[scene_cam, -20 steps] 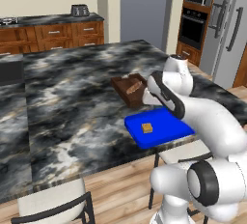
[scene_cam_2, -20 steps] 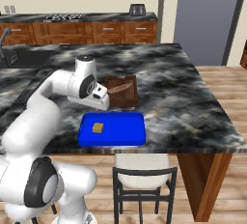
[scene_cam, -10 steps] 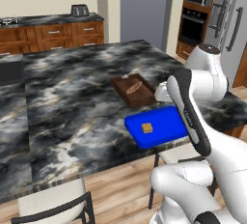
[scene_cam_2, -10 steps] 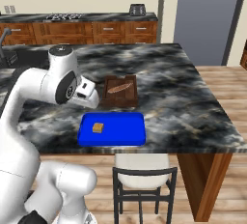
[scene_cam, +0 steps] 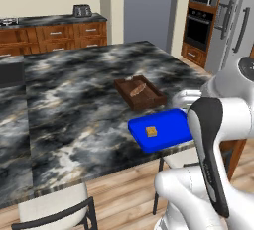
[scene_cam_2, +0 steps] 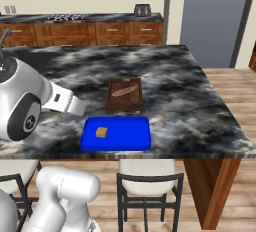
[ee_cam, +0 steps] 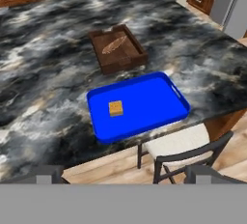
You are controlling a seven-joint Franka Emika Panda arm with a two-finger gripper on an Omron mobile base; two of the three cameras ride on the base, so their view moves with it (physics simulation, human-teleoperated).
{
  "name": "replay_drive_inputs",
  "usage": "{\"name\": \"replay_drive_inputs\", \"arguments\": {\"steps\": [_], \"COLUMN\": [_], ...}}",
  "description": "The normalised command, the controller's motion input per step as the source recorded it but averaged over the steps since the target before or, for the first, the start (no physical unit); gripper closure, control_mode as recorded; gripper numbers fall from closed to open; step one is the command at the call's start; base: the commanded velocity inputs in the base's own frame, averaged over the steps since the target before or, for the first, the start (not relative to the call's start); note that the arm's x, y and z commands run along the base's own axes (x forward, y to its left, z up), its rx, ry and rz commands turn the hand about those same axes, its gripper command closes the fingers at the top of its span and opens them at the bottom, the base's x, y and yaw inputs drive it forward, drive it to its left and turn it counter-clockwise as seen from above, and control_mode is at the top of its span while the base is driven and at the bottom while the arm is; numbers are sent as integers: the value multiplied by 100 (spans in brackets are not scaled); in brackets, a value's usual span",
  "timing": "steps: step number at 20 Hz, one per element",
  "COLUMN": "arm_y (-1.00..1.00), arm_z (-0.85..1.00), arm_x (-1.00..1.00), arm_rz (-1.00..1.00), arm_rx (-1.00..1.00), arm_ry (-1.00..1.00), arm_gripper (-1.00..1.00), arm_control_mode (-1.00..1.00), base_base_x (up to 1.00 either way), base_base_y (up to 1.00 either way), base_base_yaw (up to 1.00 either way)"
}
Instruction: Take the cake and donut from the fridge and place them on the empty tray on the dining counter.
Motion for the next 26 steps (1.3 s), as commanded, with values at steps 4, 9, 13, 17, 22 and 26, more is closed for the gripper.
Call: {"name": "replay_drive_inputs", "arguments": {"steps": [4, 9, 13, 17, 22, 26], "arm_y": [0, 0, 0, 0, 0, 0], "arm_z": [81, 62, 30, 15, 0, 0], "arm_x": [-24, -71, -98, -48, 0, 0], "arm_rz": [-2, 0, 0, 0, 0, 0], "arm_rx": [0, 0, 0, 0, 0, 0], "arm_ry": [9, -1, -5, -2, 0, 0], "arm_gripper": [-100, -100, -100, -100, -100, -100], "arm_control_mode": [-100, -100, -100, 100, 100, 100], "base_base_x": [0, 0, 0, 1, 82, 71], "base_base_y": [0, 0, 0, -5, -65, -100], "base_base_yaw": [0, 0, 0, 0, -1, -18]}}
